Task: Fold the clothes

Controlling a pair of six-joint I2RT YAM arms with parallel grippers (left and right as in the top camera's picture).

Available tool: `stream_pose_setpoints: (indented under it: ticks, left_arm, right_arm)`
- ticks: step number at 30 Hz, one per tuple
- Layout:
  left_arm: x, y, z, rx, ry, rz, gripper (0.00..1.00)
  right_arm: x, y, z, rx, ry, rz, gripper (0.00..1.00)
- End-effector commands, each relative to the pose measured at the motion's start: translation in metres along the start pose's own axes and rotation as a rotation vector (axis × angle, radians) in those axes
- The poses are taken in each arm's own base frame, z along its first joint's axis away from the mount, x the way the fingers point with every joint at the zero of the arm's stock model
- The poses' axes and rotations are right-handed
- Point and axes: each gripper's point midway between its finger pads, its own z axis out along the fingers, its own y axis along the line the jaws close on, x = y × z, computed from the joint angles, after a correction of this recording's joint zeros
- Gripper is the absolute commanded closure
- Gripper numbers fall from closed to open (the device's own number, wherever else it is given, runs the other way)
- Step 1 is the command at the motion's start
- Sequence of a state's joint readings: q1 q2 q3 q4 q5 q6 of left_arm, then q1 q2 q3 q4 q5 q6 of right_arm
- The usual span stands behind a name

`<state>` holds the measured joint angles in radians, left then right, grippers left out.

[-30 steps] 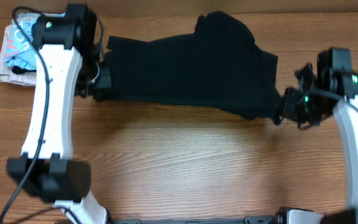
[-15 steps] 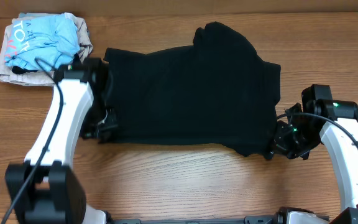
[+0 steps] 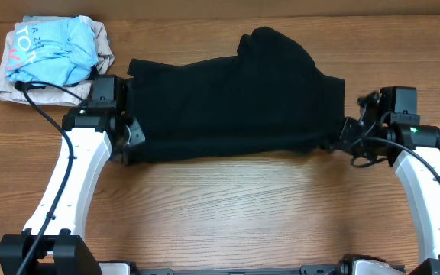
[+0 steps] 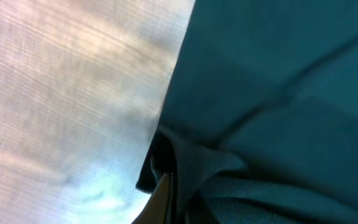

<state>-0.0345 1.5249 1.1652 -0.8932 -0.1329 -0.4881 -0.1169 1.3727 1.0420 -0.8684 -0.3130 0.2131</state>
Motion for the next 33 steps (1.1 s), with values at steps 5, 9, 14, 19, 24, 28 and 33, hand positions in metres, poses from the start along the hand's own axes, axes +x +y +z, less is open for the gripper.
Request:
stream_pose_setpoints:
  ticks: [5,9,14,19,24,28,33]
  left_arm:
    - [-0.030,-0.006,0.002,0.018,-0.121,-0.005,0.96]
    - [-0.038,-0.007,0.010,0.005,-0.144,-0.008,0.96]
    - [-0.047,-0.013,0.029,0.005,-0.159,-0.006,0.96]
    - [-0.060,-0.024,0.059,0.014,-0.186,0.030,0.94]
    - [-0.065,-0.031,0.084,0.017,-0.192,0.043,0.52]
    - [-0.065,-0.032,0.076,0.022,-0.179,0.073,0.17]
    - [-0.074,-0.038,0.027,0.067,-0.169,0.075,0.00]
  right_arm:
    - [-0.024,0.011,0.018,-0.036,-0.062,-0.046,0.96]
    - [-0.028,0.016,0.043,-0.043,-0.048,-0.074,0.96]
    - [-0.035,0.011,0.076,-0.013,-0.042,-0.086,0.96]
    - [-0.042,-0.001,0.099,0.026,-0.053,-0.066,0.96]
    - [-0.052,0.002,0.104,0.008,-0.087,-0.099,0.54]
    - [-0.059,0.013,0.097,-0.026,-0.087,-0.113,0.26]
    - [-0.066,0.023,0.069,-0.020,-0.060,-0.104,0.21]
